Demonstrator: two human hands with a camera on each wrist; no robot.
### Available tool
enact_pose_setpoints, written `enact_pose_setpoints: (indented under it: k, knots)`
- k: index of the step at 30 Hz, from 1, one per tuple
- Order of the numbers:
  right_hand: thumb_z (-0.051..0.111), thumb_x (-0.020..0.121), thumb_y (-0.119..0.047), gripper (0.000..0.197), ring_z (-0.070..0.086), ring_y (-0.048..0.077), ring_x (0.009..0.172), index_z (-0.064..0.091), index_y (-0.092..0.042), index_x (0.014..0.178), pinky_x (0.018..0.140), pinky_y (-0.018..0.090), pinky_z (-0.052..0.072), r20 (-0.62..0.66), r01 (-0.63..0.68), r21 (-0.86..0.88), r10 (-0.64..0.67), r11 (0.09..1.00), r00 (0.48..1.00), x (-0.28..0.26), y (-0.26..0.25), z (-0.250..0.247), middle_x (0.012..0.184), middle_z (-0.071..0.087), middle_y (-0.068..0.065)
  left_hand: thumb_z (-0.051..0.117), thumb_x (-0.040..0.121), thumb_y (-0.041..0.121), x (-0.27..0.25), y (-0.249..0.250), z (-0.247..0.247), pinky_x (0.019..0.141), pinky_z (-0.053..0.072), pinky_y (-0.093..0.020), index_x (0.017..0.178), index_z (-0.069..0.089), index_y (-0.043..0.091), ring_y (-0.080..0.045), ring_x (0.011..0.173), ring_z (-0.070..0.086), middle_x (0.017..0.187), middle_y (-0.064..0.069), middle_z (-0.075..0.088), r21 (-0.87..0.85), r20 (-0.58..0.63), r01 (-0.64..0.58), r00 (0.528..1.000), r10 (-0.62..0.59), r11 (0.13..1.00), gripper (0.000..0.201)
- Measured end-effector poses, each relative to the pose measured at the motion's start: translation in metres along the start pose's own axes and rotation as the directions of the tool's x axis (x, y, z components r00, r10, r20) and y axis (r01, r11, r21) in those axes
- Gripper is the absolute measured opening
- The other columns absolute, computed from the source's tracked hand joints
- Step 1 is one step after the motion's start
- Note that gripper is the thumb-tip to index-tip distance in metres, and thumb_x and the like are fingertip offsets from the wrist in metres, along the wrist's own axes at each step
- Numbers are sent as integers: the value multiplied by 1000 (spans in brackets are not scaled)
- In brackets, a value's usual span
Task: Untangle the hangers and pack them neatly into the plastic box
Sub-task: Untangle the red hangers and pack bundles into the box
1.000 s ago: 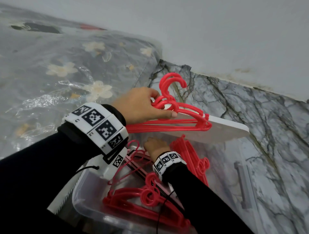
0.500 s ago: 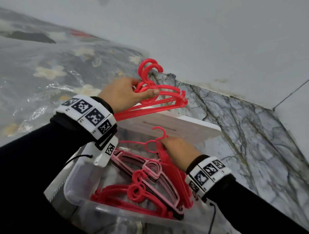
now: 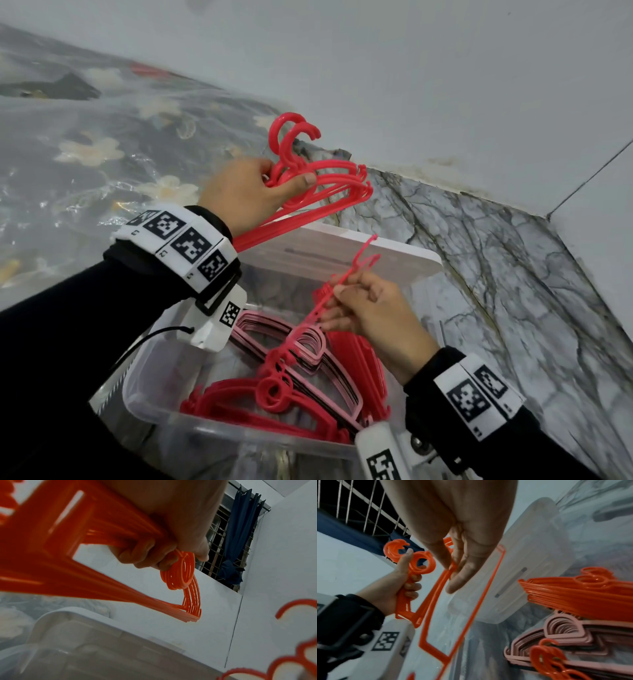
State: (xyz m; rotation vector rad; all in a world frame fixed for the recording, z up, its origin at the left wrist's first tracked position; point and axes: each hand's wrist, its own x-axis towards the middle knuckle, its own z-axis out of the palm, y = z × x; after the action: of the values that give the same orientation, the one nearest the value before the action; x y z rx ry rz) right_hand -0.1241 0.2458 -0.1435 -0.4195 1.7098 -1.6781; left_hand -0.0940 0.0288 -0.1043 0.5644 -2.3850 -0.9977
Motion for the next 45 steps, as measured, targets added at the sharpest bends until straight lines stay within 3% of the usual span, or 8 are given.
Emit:
enact_pose_setpoints:
  k: [6, 11, 22, 29, 35, 40, 43, 45]
  knots:
    - [59, 89, -1, 7, 53, 14, 54, 62, 3, 84, 52, 18, 51, -135, 276, -211, -307, 938, 942, 20, -22, 4, 64, 55, 9, 41, 65, 82, -12, 9, 20, 48, 30, -23, 61, 54, 17, -5, 44, 43, 46, 8, 48, 53, 109, 0, 994, -6, 999, 66]
    - [64, 86, -3, 14, 60, 22, 63, 63, -10, 74, 71, 36, 55, -168, 326, -274, -379, 905, 910, 36, -30, 14, 67, 62, 8, 35, 75, 78, -21, 11, 37, 62, 43, -36, 74, 61, 12, -22, 64, 57, 63, -3, 60, 59, 127, -33, 992, 25, 998, 71]
    - [58, 88, 2, 6, 64, 9, 57, 62, 4, 85, 62, 23, 57, -248, 265, -138, -293, 954, 923, 43, -19, 11, 71, 63, 11, 33, 65, 88, -45, 17, 58, 65, 38, -32, 100, 48, 21, -14, 76, 56, 78, 12, 56, -19, 178, -60, 982, 62, 998, 77]
    - [76, 77, -22, 15, 66, 30, 79, 69, -9, 81, 86, 55, 51, -273, 159, -155, -197, 975, 942, 40, -12, 5, 82, 70, 13, 15, 59, 96, -70, 25, 67, 88, 46, -36, 132, 37, 21, -14, 102, 58, 113, 3, 57, -136, 290, -140, 941, 174, 981, 107]
    - [66, 85, -4, 25, 67, 31, 85, 64, 6, 108, 79, 36, 57, -186, 68, 25, -62, 997, 981, 36, -4, -3, 100, 69, 23, 22, 56, 97, -79, 25, 82, 110, 34, -40, 143, 19, -2, -27, 131, 41, 138, -23, 42, -284, 429, 48, 900, 82, 958, 132]
    - [61, 87, -1, 7, 61, 19, 64, 65, 1, 92, 53, 21, 53, -146, 1, 102, 14, 995, 989, 35, -1, -8, 80, 64, 15, 18, 71, 85, -79, 32, 79, 110, 0, -9, 152, 3, 9, 2, 138, -2, 159, 0, 6, -277, 567, 207, 824, -14, 938, 112]
    - [59, 89, 0, 17, 62, 21, 70, 63, 8, 103, 61, 23, 55, -116, 12, 34, -8, 999, 993, 36, 0, -14, 89, 64, 20, 27, 74, 84, -76, 33, 70, 115, 28, -32, 152, 16, 19, -7, 136, 32, 157, 1, 21, -248, 703, 314, 709, -53, 916, 102]
    - [58, 88, 1, 19, 63, 23, 74, 62, 8, 106, 67, 27, 56, -73, 12, 16, -11, 1000, 997, 36, -1, -17, 94, 64, 22, 34, 90, 63, -69, 32, 59, 98, 46, -28, 129, 49, 26, -11, 105, 57, 129, -2, 58, -209, 767, 320, 640, -48, 924, 57]
